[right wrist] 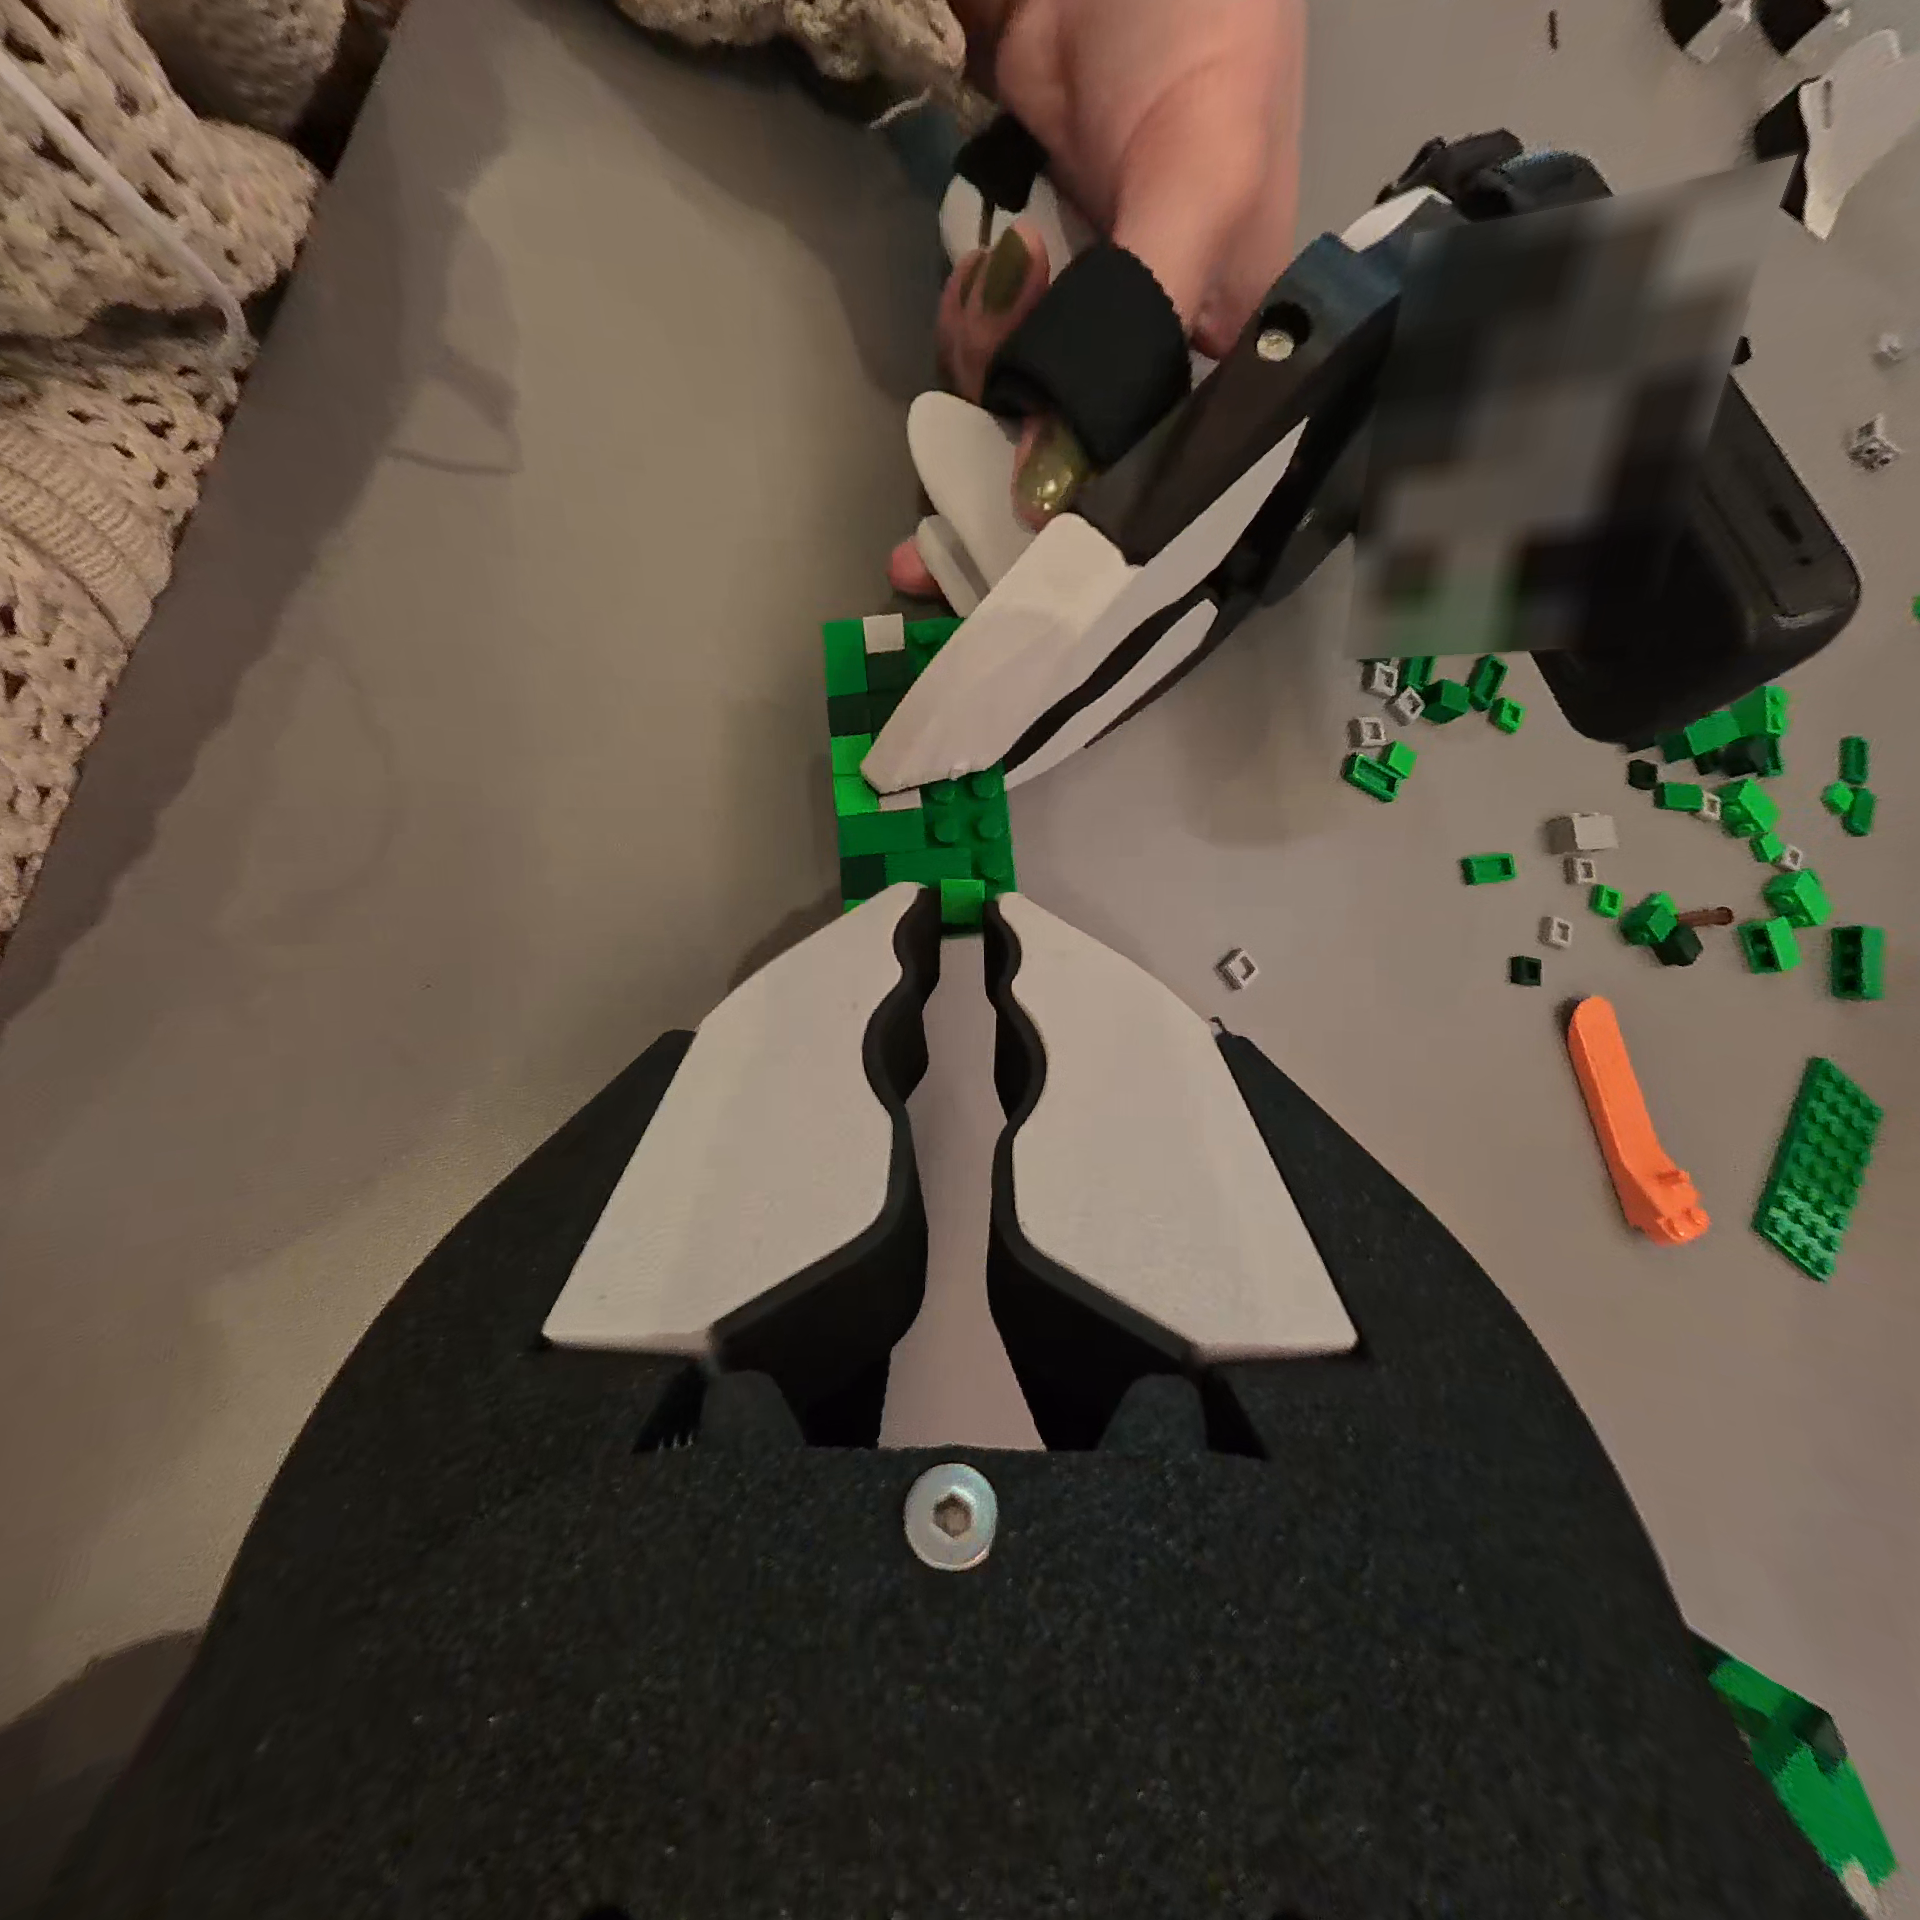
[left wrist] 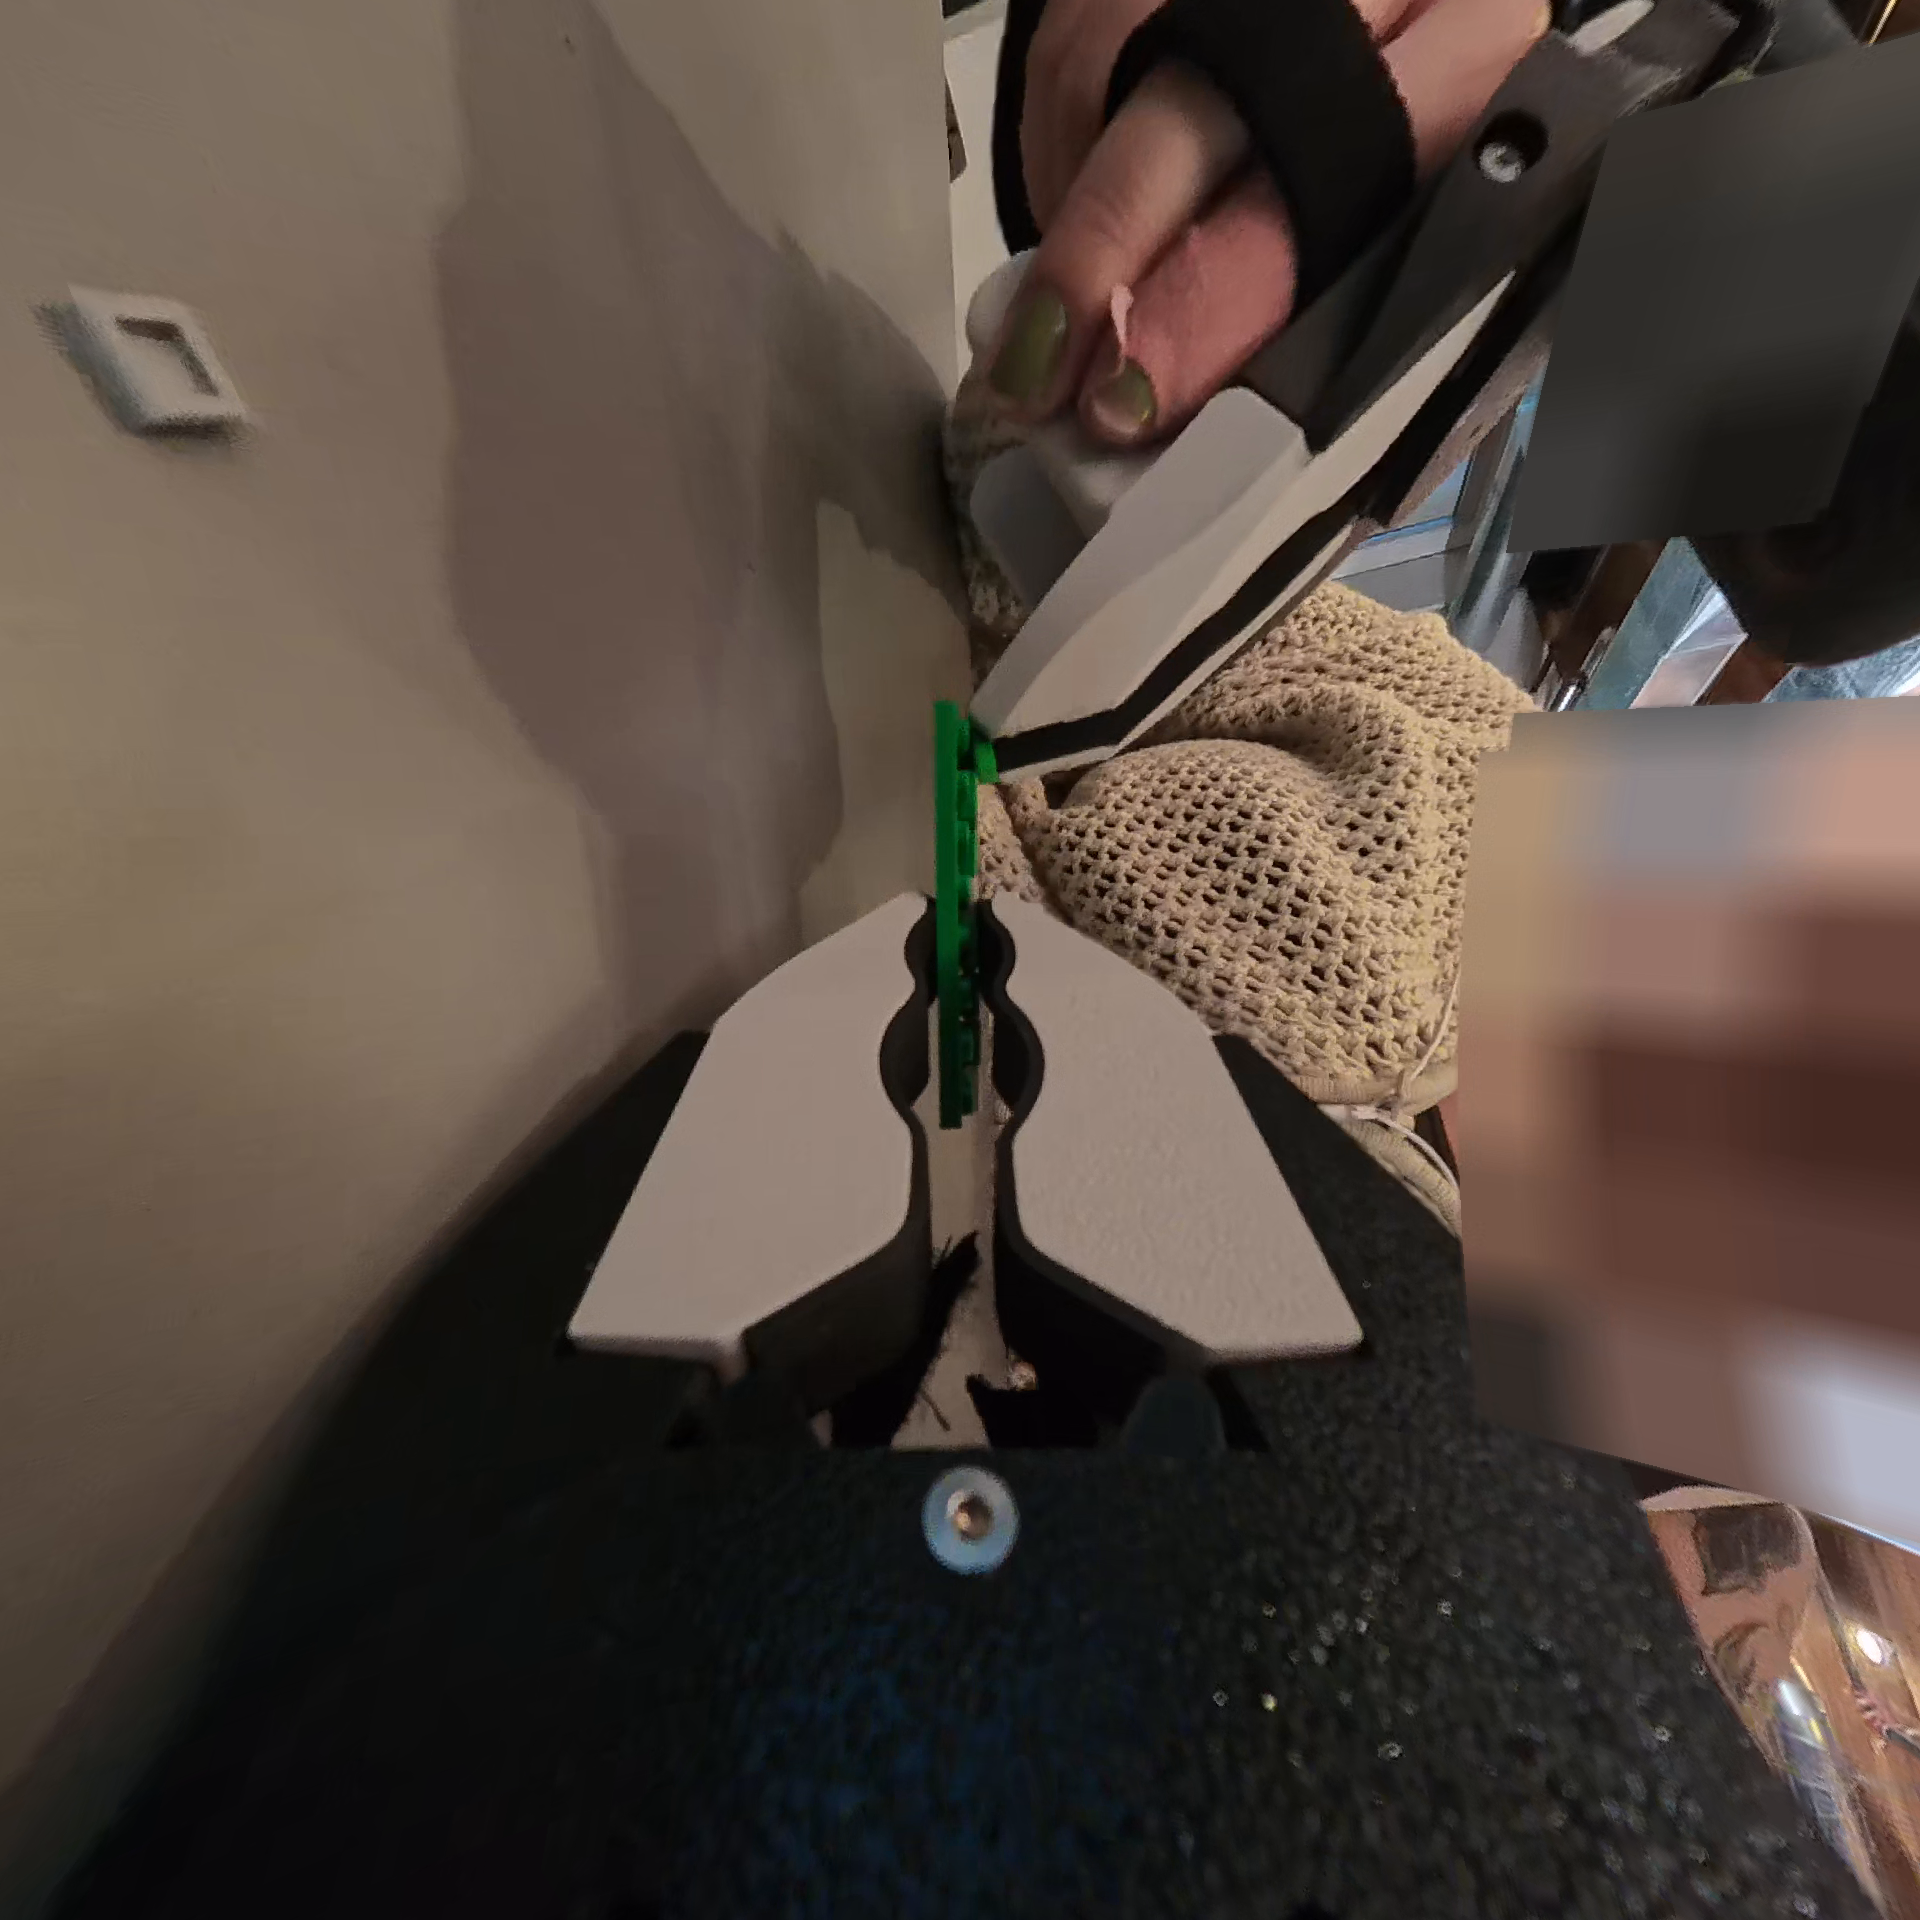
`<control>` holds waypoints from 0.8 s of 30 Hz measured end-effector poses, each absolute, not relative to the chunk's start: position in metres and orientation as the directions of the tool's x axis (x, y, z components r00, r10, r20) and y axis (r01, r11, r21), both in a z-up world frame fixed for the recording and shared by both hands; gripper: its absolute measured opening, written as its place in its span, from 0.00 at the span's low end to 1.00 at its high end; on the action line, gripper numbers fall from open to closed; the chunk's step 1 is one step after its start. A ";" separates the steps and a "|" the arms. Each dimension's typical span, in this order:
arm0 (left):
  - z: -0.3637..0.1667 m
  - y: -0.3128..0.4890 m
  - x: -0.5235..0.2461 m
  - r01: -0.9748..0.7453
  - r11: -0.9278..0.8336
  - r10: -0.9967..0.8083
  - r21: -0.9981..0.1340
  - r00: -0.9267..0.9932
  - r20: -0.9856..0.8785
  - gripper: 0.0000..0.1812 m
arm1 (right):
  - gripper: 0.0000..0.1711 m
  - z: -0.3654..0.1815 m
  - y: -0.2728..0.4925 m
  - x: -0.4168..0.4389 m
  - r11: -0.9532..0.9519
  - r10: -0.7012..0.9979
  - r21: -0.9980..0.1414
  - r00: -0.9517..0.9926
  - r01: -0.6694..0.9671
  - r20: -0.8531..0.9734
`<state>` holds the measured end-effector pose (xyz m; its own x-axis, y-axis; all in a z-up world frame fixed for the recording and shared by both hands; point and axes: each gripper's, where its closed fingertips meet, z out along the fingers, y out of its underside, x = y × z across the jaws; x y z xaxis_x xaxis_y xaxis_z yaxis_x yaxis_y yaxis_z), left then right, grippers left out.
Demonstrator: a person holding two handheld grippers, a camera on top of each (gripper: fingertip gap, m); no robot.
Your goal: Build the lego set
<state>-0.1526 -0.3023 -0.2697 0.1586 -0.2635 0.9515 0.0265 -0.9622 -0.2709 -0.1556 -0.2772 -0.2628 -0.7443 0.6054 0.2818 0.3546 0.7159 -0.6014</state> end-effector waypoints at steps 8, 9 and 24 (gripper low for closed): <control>-0.270 -0.303 -0.153 0.024 -0.962 -0.266 -0.273 0.160 0.951 0.03 | 0.04 -0.264 -0.278 -0.154 0.738 0.599 -0.565 -0.743 0.368 0.299; -0.270 -0.303 -0.153 0.023 -0.962 -0.267 -0.274 0.160 0.950 0.03 | 0.04 -0.264 -0.278 -0.154 0.739 0.599 -0.564 -0.743 0.369 0.299; -0.269 -0.303 -0.153 0.022 -0.960 -0.271 -0.278 0.159 0.949 0.03 | 0.07 -0.263 -0.277 -0.155 0.727 0.610 -0.574 -0.738 0.377 0.287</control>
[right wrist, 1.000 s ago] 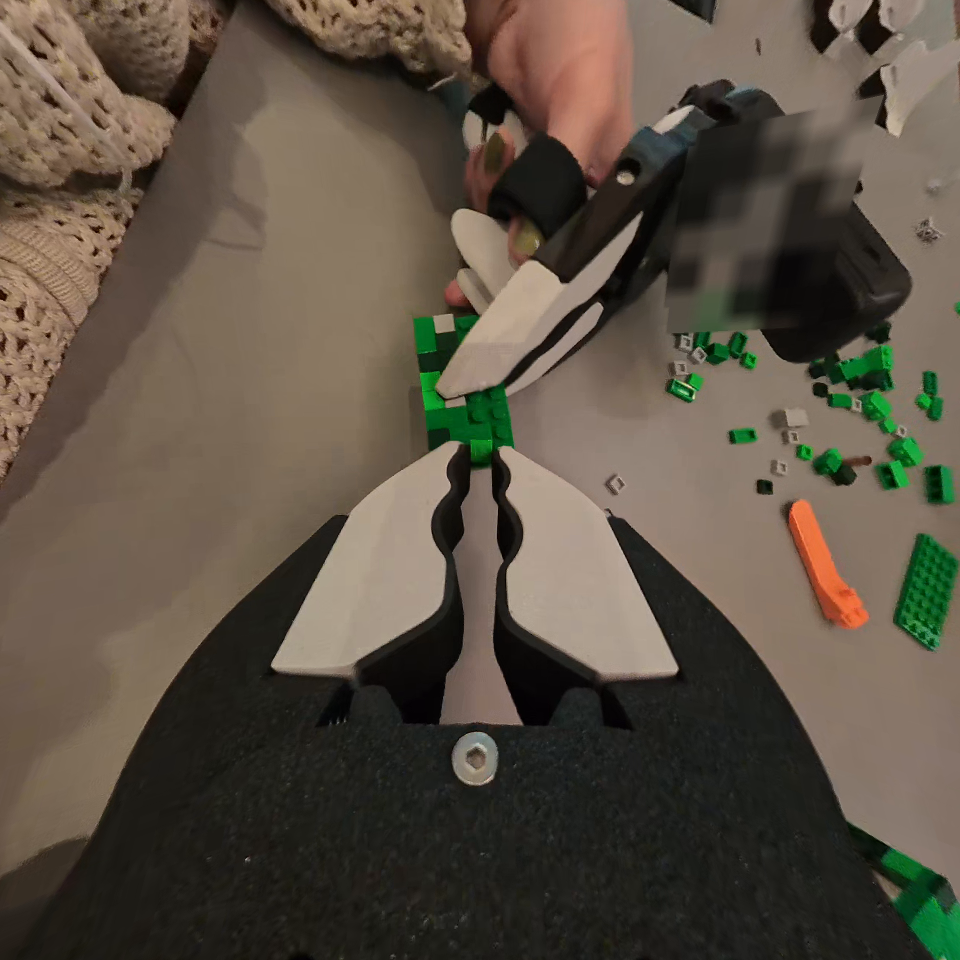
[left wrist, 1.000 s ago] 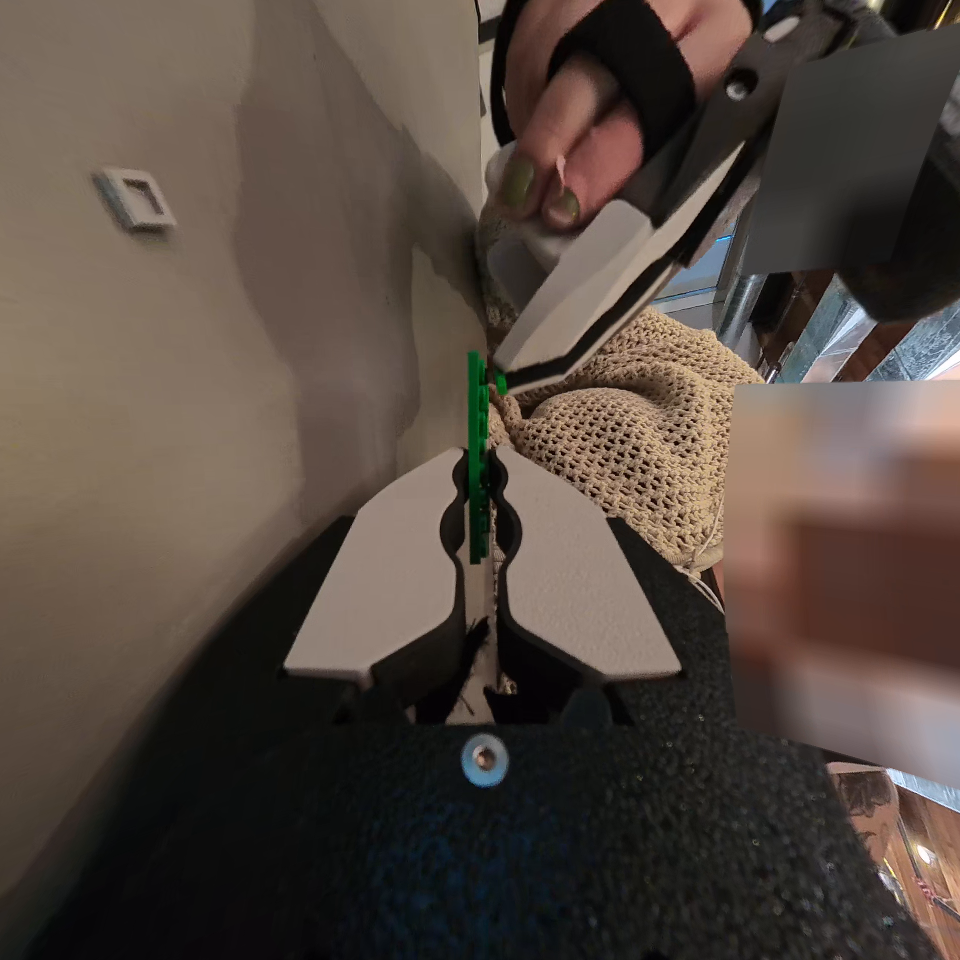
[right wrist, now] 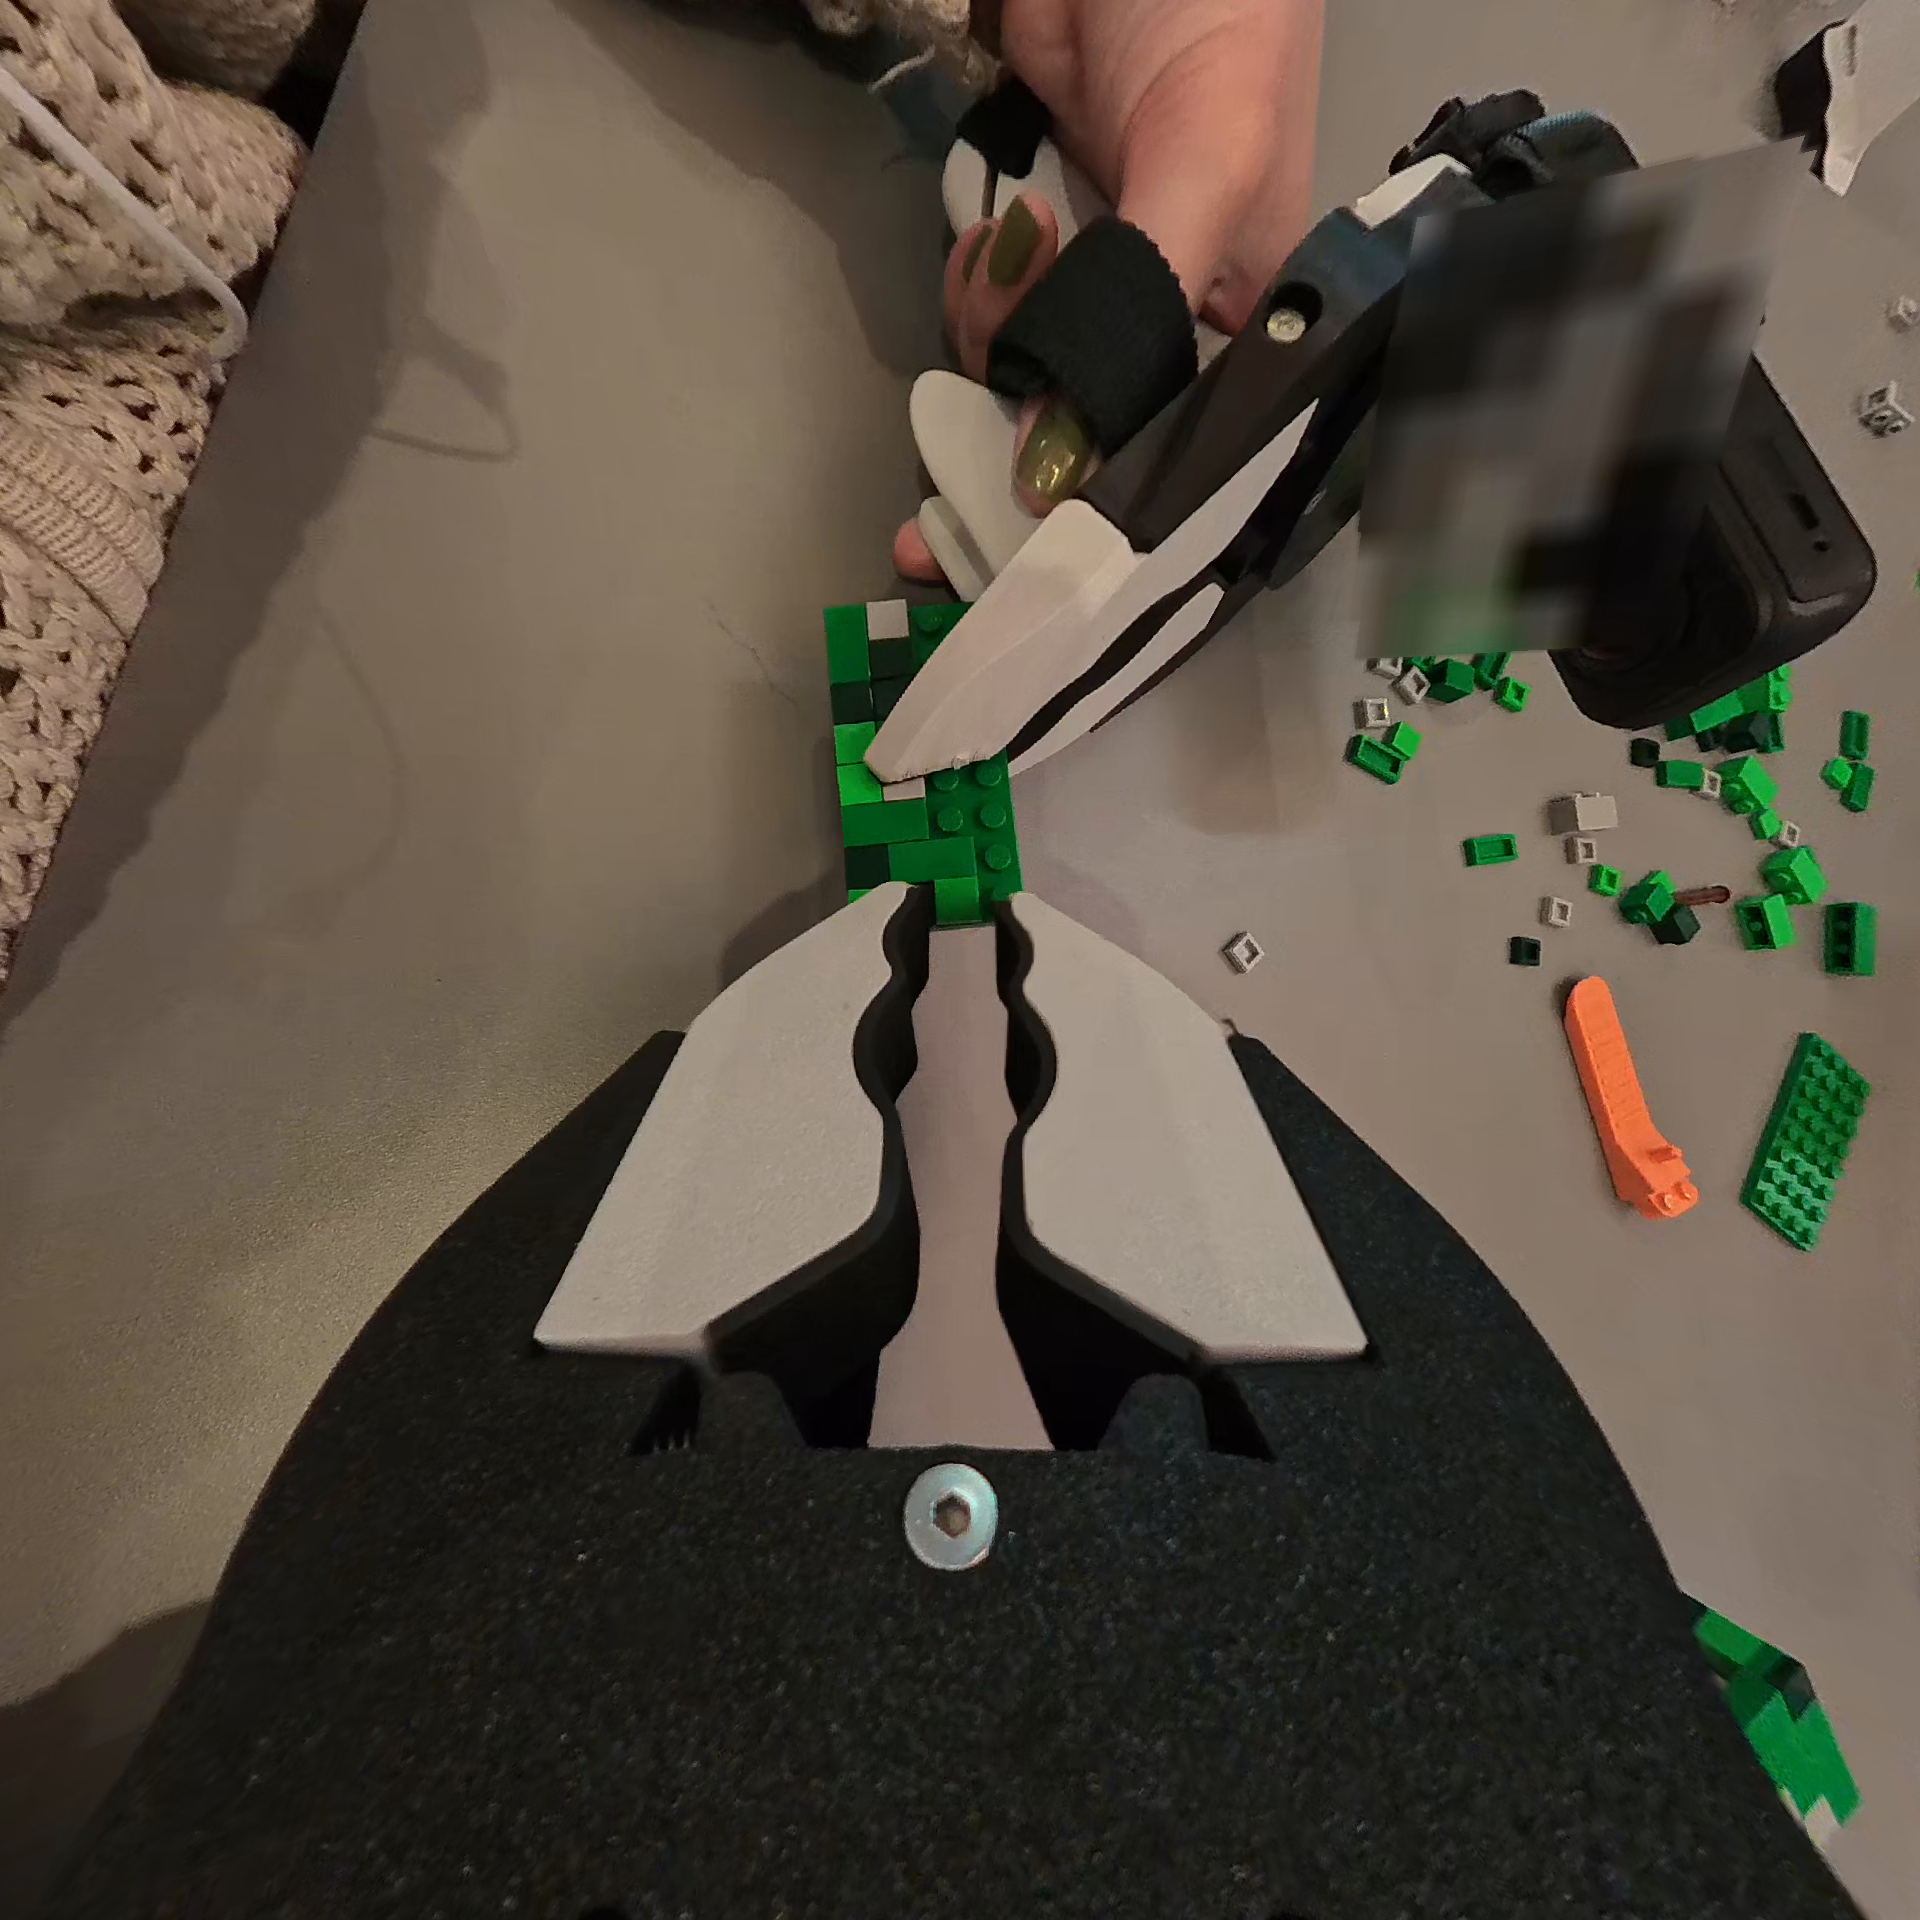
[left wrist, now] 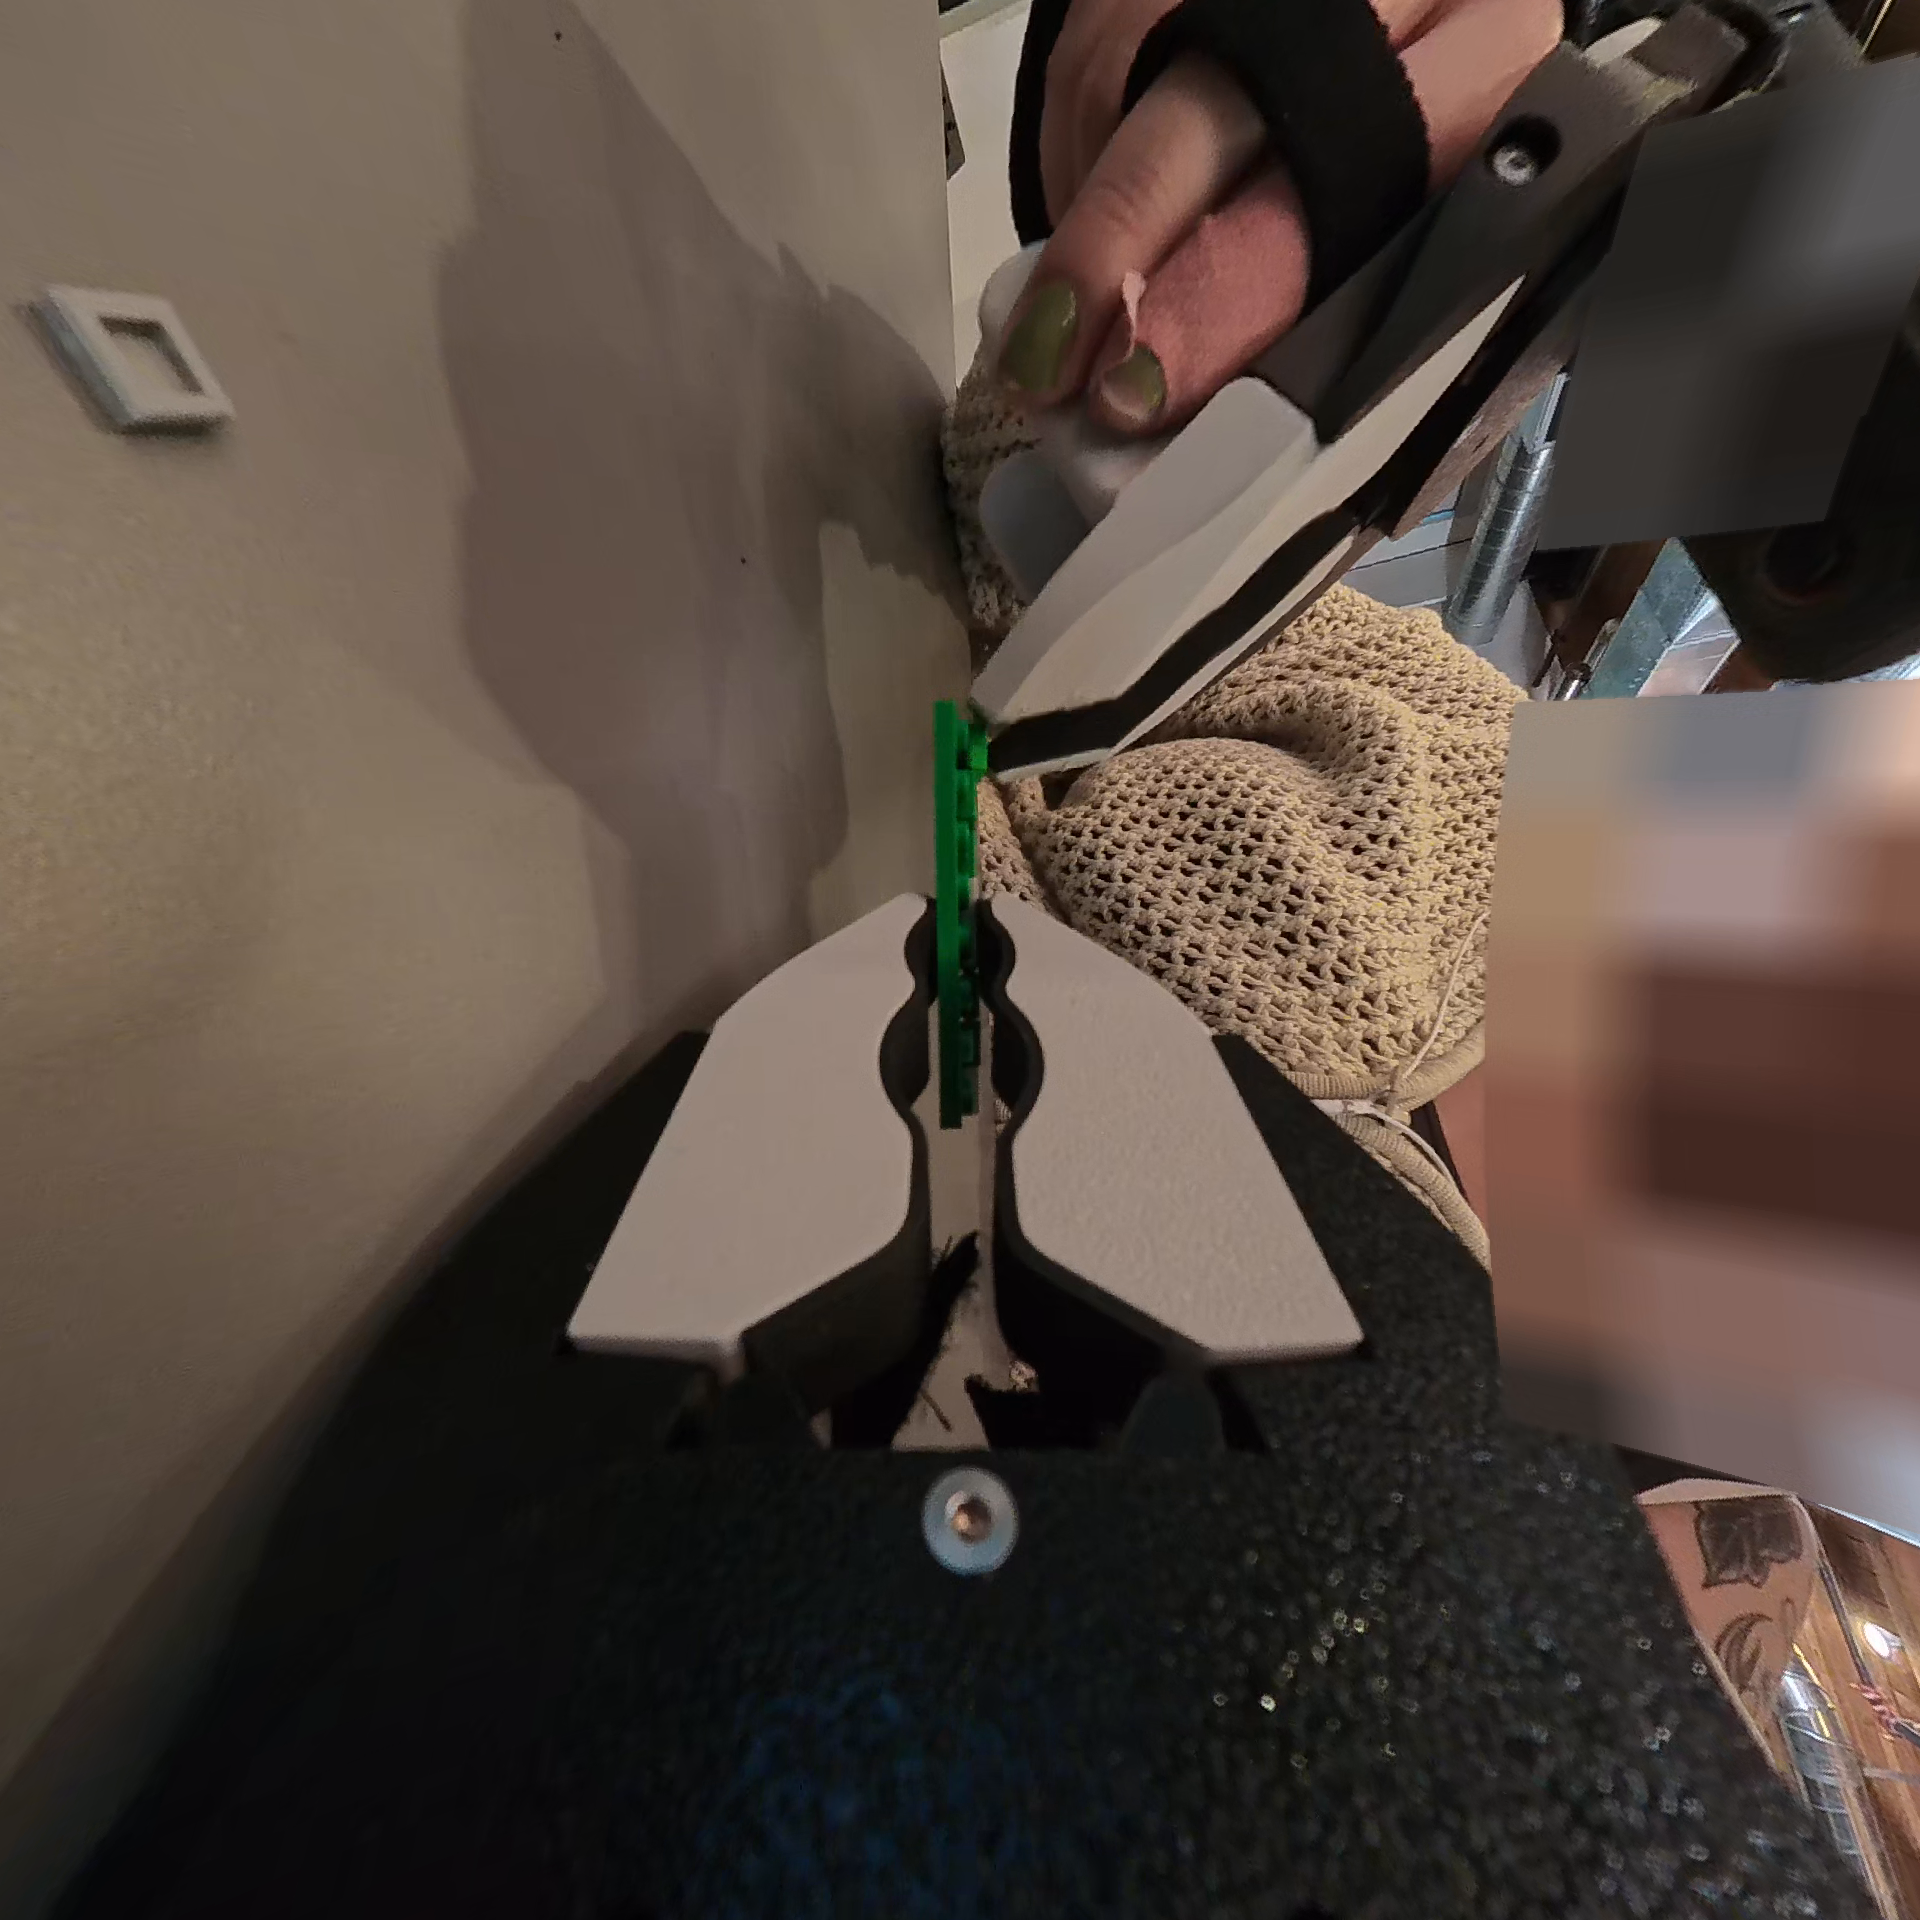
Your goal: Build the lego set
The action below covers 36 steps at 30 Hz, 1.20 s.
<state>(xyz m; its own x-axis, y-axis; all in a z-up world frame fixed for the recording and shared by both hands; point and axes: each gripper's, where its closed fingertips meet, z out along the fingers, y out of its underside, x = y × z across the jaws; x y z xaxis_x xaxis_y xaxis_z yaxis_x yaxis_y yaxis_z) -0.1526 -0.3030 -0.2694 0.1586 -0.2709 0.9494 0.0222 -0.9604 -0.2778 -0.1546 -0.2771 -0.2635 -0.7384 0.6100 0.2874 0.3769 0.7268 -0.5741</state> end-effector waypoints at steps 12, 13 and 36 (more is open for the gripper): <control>-0.268 -0.303 -0.153 0.028 -0.956 -0.285 -0.293 0.153 0.946 0.03 | 0.28 -0.254 -0.264 -0.158 -0.290 0.712 -0.686 -0.328 0.667 -0.621; -0.267 -0.303 -0.153 0.028 -0.956 -0.286 -0.293 0.153 0.946 0.03 | 0.28 -0.253 -0.264 -0.158 -0.382 0.648 -0.631 -0.292 0.675 -0.704; -0.268 -0.303 -0.153 0.030 -0.953 -0.293 -0.301 0.158 0.943 0.03 | 0.09 -0.266 -0.283 -0.158 -0.491 0.491 -0.476 -0.220 0.730 -0.843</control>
